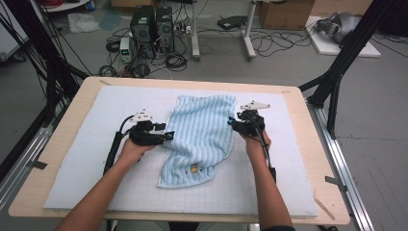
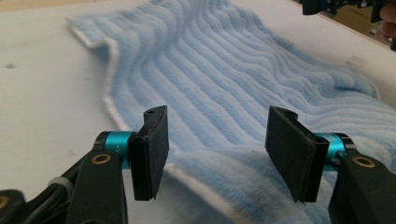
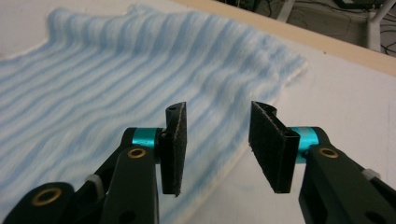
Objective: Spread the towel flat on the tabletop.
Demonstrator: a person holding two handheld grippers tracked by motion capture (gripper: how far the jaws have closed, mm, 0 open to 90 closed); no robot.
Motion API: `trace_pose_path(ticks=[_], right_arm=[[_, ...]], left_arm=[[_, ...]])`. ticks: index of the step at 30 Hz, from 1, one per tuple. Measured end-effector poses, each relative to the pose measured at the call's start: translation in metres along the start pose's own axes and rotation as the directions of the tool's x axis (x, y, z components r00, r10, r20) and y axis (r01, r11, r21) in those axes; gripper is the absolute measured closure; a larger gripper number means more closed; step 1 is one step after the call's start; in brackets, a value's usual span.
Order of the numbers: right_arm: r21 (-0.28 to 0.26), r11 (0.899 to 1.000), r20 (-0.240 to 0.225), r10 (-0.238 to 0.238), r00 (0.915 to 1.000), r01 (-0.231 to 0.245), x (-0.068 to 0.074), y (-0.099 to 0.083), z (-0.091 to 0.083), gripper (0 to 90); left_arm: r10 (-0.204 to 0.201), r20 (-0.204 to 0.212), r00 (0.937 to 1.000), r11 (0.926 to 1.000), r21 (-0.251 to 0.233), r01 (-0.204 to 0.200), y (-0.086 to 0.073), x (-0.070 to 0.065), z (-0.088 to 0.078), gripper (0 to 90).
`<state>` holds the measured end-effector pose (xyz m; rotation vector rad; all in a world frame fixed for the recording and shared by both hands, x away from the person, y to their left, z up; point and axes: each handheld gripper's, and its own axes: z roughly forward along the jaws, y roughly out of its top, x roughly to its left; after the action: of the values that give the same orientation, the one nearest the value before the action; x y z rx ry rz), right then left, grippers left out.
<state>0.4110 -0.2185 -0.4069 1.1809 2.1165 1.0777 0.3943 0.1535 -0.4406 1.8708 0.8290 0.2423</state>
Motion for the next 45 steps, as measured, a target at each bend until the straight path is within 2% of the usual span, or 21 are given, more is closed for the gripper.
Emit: trace_pose_path(ticks=[4,6,7,8,10,18,20,23,24,25,26,27,30,32,36,39,40,41,42,43,45], right_arm=[[-0.003,1.000,-0.016,-0.031,0.9994,0.031,0.005,-0.010,-0.019,53.6],[-0.008,1.000,-0.037,-0.028,0.9989,0.028,0.006,-0.015,-0.026,52.1],[-0.008,1.000,-0.037,-0.028,0.9989,0.028,0.006,-0.015,-0.026,52.1],[-0.010,1.000,-0.049,-0.030,0.9983,0.029,0.007,-0.018,-0.031,51.2],[0.011,1.000,-0.060,-0.020,0.9980,0.020,0.008,-0.020,-0.034,49.3],[-0.008,1.000,-0.083,-0.028,0.9961,0.027,0.015,-0.017,-0.044,49.9],[-0.015,1.000,-0.097,-0.026,0.9949,0.024,0.018,-0.019,-0.046,50.3],[-0.018,1.000,-0.111,-0.024,0.9936,0.022,0.020,-0.026,-0.048,50.5],[-0.011,1.000,-0.113,-0.021,0.9934,0.020,0.020,-0.029,-0.049,50.5],[-0.011,1.000,-0.113,-0.021,0.9934,0.020,0.020,-0.029,-0.049,50.5],[-0.003,1.000,-0.118,-0.011,0.9930,0.010,0.020,-0.033,-0.049,50.4],[0.011,1.000,-0.124,-0.004,0.9922,0.005,0.019,-0.041,-0.049,50.4],[0.029,1.000,-0.130,0.011,0.9914,-0.008,0.018,-0.051,-0.051,50.0],[0.022,0.999,-0.144,0.030,0.9891,-0.027,0.018,-0.056,-0.053,49.9],[0.019,0.999,-0.178,0.038,0.9832,-0.035,0.021,-0.062,-0.057,49.7],[0.024,0.999,-0.195,0.040,0.9801,-0.036,0.024,-0.064,-0.058,49.6],[0.024,0.999,-0.203,0.040,0.9783,-0.036,0.026,-0.064,-0.058,49.6],[0.032,0.999,-0.211,0.044,0.9764,-0.038,0.027,-0.065,-0.057,49.6],[0.034,0.998,-0.223,0.053,0.9734,-0.047,0.028,-0.064,-0.056,49.6],[0.034,0.998,-0.223,0.053,0.9734,-0.047,0.028,-0.064,-0.056,49.6],[0.031,0.998,-0.241,0.061,0.9687,-0.055,0.032,-0.063,-0.053,49.8]], left_arm=[[0.026,-0.017,0.9995,0.9985,0.049,-0.025,-0.002,-0.004,0.009,44.3],[0.076,-0.043,0.9962,0.9925,0.100,-0.071,-0.004,-0.007,0.013,55.9],[0.092,-0.054,0.9943,0.9888,0.122,-0.085,-0.004,-0.008,0.016,55.9],[0.126,-0.053,0.9906,0.9828,0.142,-0.118,-0.003,-0.011,0.018,75.4],[0.141,-0.062,0.9881,0.9805,0.147,-0.131,-0.003,-0.012,0.019,86.9],[0.132,-0.134,0.9822,0.9834,0.142,-0.113,-0.002,-0.003,0.017,89.7],[0.109,-0.141,0.9840,0.9872,0.132,-0.090,-0.002,0.001,0.015,89.6],[0.054,-0.115,0.9920,0.9945,0.096,-0.043,-0.001,0.002,0.010,87.6],[0.018,-0.092,0.9956,0.9967,0.080,-0.010,-0.001,0.002,0.010,75.1],[0.018,-0.092,0.9956,0.9967,0.080,-0.010,-0.001,0.002,0.010,63.6],[-0.015,-0.066,0.9977,0.9974,0.069,0.020,0.000,0.002,0.010,63.6],[-0.010,-0.055,0.9984,0.9973,0.072,0.014,0.000,-0.001,0.009,48.2],[0.005,-0.025,0.9997,0.9960,0.089,-0.003,0.001,-0.006,0.010,39.3],[0.018,-0.022,0.9996,0.9943,0.105,-0.016,0.000,-0.009,0.012,38.5],[0.075,-0.026,0.9968,0.9831,0.169,-0.070,-0.005,-0.016,0.022,39.7],[0.168,-0.070,0.9833,0.9692,0.194,-0.152,-0.004,-0.021,0.022,46.3],[0.180,-0.068,0.9814,0.9669,0.196,-0.163,-0.004,-0.021,0.022,51.8],[0.179,-0.061,0.9819,0.9674,0.193,-0.164,-0.003,-0.021,0.021,59.6],[0.207,-0.065,0.9762,0.9616,0.198,-0.190,-0.003,-0.021,0.020,85.1],[0.218,-0.067,0.9738,0.9594,0.198,-0.201,-0.003,-0.021,0.020,85.1],[0.203,-0.081,0.9758,0.9650,0.185,-0.185,-0.002,-0.019,0.021,86.8]])
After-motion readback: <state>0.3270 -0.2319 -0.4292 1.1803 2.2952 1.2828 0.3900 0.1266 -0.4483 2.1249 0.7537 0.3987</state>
